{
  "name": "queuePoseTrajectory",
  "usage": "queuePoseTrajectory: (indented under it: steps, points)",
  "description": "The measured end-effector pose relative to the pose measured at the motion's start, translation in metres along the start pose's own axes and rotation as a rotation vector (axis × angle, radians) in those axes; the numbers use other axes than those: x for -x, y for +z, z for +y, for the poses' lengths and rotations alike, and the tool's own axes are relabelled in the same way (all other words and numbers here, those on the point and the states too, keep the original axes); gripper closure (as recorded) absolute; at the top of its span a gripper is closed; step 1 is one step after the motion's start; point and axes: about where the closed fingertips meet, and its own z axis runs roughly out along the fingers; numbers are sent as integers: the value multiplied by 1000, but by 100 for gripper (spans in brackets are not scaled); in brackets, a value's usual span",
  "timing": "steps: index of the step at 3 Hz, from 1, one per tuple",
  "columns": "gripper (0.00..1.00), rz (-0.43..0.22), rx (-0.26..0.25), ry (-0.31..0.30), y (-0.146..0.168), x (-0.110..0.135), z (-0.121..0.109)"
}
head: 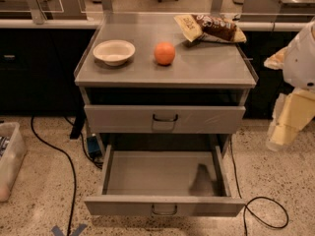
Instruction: Close middle drawer
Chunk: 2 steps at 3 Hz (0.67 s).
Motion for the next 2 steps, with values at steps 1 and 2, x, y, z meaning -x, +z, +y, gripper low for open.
queuePoseTrajectory:
  steps: [1, 2]
  points:
    - [0, -3, 56, 6, 39, -12, 20]
    - [0, 7, 115, 41, 83, -28, 39]
